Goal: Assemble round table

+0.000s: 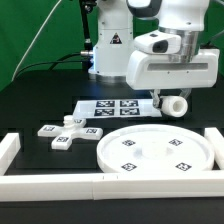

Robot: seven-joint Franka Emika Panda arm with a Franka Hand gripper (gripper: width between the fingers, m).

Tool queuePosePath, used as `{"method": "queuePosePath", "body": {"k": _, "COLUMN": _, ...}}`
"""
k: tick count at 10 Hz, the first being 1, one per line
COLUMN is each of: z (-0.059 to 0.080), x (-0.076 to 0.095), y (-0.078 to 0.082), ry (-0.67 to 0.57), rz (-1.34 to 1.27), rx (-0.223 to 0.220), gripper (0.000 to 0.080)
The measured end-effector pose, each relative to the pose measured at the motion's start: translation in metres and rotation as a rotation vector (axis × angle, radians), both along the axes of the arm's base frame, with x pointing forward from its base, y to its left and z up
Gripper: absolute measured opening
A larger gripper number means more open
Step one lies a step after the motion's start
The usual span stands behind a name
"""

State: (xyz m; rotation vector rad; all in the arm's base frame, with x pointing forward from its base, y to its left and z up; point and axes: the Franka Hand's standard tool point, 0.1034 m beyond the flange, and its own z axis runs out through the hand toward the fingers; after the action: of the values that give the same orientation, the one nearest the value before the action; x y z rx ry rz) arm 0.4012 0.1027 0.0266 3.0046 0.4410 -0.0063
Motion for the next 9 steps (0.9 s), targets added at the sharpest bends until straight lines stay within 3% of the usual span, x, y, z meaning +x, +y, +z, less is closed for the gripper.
{"method": "queuePosePath", "body": {"k": 4, "z": -0.001, "x": -0.001, "y": 0.003, "ry": 0.014, "rz": -0.235, "rx": 0.047, "gripper": 0.0400}}
{"method": "queuePosePath", "body": {"k": 6, "z": -0.006, "x": 0.000, "y": -0.007, "ry": 0.032, "rz": -0.352, "rx": 0.075, "gripper": 0.0400}}
{"method": "queuePosePath", "body": {"k": 9, "z": -0.006, "x": 0.000, "y": -0.004, "ry": 0.033, "rz": -0.326, "rx": 0.077, "gripper": 0.0400}}
